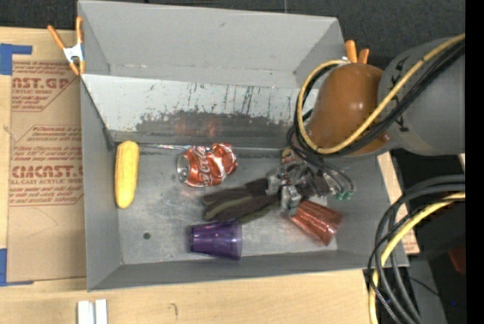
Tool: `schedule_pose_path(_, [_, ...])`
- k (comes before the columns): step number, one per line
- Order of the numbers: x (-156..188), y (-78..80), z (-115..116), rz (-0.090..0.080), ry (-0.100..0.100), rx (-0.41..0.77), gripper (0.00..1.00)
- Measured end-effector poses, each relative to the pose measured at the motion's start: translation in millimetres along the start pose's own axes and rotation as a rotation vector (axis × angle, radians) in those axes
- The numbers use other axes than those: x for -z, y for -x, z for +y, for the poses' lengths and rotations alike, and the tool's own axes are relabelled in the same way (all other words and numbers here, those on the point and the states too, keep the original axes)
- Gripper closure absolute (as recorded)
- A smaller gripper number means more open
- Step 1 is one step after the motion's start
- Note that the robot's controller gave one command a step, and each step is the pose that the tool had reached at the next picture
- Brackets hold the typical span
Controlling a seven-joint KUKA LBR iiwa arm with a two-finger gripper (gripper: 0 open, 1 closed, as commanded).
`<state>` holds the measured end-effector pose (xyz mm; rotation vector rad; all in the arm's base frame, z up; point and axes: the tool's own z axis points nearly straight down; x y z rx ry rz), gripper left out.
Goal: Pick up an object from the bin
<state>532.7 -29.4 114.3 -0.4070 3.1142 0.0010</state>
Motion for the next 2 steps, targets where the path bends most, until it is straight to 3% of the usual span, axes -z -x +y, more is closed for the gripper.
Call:
schedule_pose_path(1, [0, 0.0, 0, 0.000, 0.000, 0.000, 1.00])
schedule_pose_path(2, [116, 18.3, -19, -0.002, -0.001, -0.005, 1.00])
